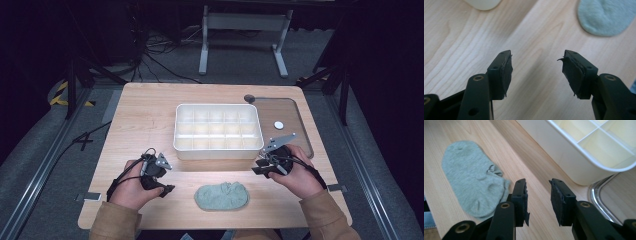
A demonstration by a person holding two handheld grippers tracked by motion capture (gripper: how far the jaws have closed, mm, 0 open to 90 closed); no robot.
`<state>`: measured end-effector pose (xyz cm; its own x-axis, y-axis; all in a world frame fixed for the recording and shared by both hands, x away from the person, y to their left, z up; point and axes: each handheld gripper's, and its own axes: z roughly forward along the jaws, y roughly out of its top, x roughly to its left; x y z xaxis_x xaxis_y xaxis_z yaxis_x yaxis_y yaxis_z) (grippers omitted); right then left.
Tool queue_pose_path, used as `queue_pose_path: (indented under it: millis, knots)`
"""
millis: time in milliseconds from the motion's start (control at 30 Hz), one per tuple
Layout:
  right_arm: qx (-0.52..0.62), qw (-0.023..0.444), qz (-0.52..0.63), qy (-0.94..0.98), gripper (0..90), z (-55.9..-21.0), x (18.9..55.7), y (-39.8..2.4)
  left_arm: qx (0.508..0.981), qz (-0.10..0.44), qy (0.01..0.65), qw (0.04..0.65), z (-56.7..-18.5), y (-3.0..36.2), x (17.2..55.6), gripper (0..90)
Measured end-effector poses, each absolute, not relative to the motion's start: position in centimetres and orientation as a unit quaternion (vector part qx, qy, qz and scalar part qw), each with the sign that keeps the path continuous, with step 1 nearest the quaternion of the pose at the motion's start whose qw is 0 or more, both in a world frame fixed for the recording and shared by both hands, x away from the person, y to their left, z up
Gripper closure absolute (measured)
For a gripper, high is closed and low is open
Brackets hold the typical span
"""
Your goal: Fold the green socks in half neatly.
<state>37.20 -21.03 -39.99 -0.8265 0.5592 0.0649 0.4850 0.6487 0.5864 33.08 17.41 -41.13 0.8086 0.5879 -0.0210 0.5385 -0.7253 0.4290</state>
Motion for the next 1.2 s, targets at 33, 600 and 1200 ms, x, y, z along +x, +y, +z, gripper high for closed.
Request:
queue_pose_path:
  millis: [33,600,1200]
  knots:
    - [0.286,0.061,0.305,0.907,66.9,-40.0,37.1,-21.0,0.925,0.063,0.302,0.221,-40.8,17.2,33.1,39.9]
    - [0.261,0.045,0.328,0.907,68.2,-39.5,35.2,-19.6,0.934,0.044,0.274,0.226,-38.6,14.3,31.8,47.0]
    - [0.214,-0.003,0.316,0.925,83.5,-41.6,33.0,-14.8,0.942,-0.007,0.259,0.214,-40.3,12.0,31.9,57.4]
